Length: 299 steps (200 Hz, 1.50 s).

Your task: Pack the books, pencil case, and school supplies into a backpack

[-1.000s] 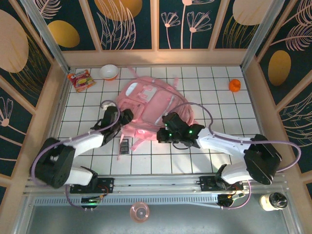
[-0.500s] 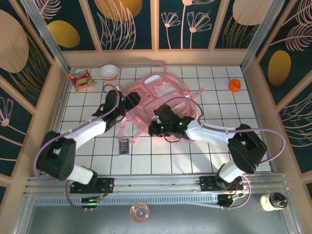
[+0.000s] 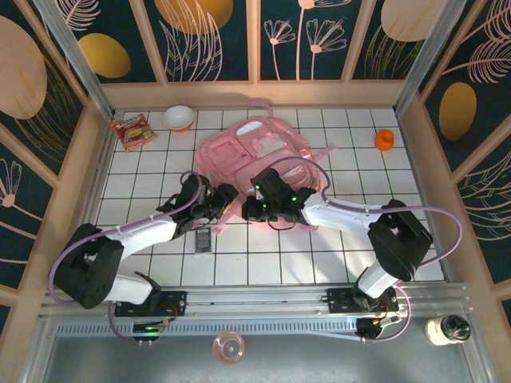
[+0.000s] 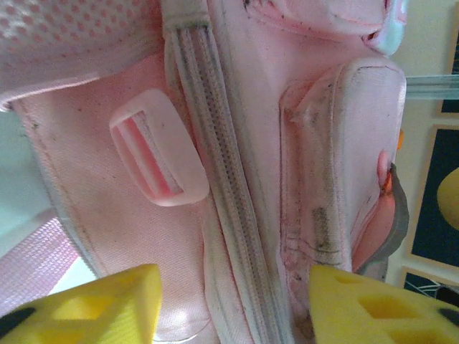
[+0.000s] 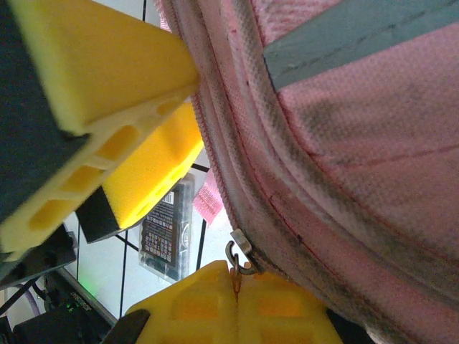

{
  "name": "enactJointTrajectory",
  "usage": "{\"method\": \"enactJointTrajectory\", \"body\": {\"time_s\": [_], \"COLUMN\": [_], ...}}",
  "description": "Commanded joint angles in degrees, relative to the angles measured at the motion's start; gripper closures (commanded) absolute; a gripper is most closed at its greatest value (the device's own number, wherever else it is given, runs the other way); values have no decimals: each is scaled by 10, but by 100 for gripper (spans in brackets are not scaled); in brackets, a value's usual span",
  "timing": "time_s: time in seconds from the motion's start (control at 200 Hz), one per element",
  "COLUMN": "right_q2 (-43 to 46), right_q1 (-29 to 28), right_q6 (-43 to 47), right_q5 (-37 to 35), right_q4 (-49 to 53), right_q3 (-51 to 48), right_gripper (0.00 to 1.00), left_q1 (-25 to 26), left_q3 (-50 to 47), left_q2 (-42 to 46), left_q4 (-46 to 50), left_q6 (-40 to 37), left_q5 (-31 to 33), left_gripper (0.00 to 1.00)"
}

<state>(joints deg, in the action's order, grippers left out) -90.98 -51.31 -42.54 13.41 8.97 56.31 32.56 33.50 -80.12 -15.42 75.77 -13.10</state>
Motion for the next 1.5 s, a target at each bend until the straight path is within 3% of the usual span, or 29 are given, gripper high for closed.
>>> {"method": "enactJointTrajectory", "body": {"time_s": [0.0,0.25,0.39,0.575,1.101,1.211,1.451,1.491], "right_q2": [1,16,37,70,111,105,43,22], "right_q1": [-2,1,11,46,156,136,24,16], "right_q6": [11,24,38,68,151,129,43,36], "right_q5": [9,9,13,7,49,67,82,82], "right_q4": [-28,20,77,166,206,178,50,33], "right_q3": [18,18,13,-15,-60,-60,-25,-17], "right_gripper": [100,100,100,100,100,100,100,100], "left_q1": [5,4,-8,-45,-85,-103,-134,-141], "left_q3": [17,24,40,45,86,103,183,190], "left_q2": [-17,-36,-30,-11,-20,-31,-105,-115], "left_q4": [-34,-19,24,43,94,100,66,50], "left_q6": [44,5,-48,-96,-204,-235,-250,-234], "left_q5": [-11,57,97,101,87,83,69,58], "left_gripper": [53,100,100,100,100,100,100,89]}}
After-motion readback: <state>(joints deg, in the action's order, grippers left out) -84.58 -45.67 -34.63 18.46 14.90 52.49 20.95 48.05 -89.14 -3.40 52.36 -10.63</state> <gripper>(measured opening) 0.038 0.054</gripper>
